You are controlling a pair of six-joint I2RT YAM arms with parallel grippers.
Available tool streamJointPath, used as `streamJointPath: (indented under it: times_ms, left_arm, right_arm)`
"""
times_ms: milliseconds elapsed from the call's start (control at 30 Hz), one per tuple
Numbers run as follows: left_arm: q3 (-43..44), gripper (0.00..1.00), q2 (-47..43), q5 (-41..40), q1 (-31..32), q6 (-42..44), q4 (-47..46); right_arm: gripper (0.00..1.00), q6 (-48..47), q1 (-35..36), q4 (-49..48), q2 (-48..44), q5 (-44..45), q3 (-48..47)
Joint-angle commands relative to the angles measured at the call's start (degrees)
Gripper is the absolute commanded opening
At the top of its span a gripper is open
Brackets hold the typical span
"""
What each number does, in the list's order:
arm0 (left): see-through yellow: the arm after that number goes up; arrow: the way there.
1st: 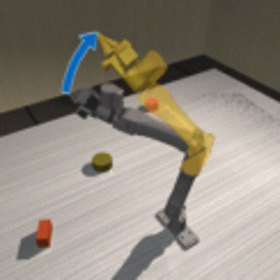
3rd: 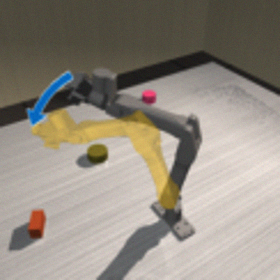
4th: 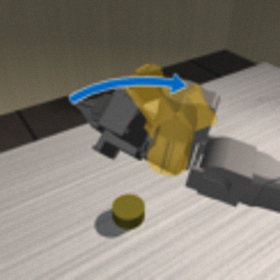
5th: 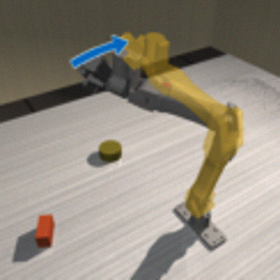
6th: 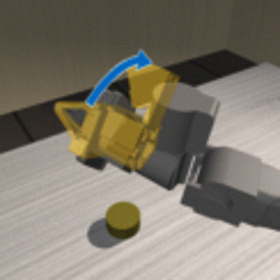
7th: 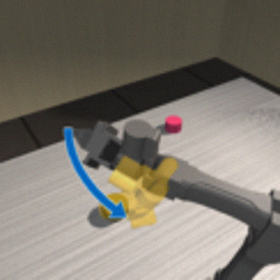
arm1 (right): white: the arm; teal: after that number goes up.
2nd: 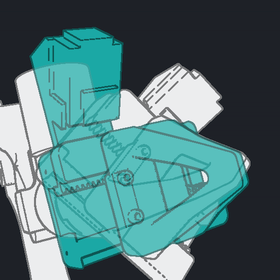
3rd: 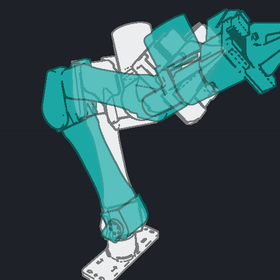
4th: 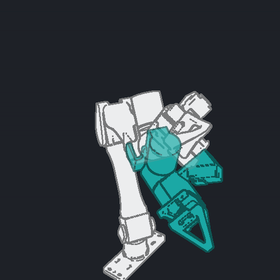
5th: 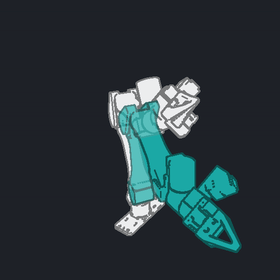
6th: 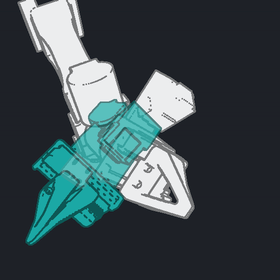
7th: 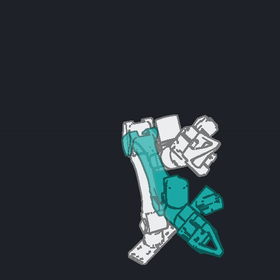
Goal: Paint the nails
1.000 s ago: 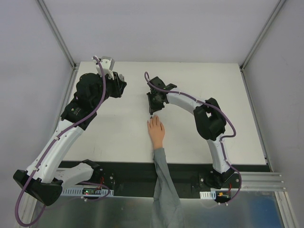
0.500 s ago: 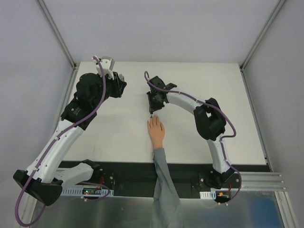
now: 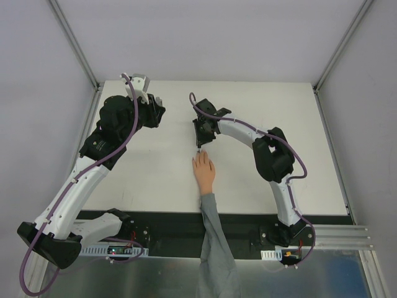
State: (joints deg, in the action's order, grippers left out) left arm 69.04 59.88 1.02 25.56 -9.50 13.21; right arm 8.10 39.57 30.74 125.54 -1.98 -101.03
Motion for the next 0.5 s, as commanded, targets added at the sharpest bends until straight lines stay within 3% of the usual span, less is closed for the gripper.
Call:
streamJointPath:
  times_ms: [0, 467]
  left_arm:
    - [2.2, 0.0, -0.1, 0.1, 0.3, 0.7, -1.4]
    - [1.8, 0.0, -0.4, 0.0, 0.3, 0.7, -1.4]
  right_arm:
    - [0.0, -0.8, -0.1, 1.5, 0.8, 1.4, -3.6]
    - [0.0, 0.1, 0.1, 3.1, -1.7, 0.2, -3.6]
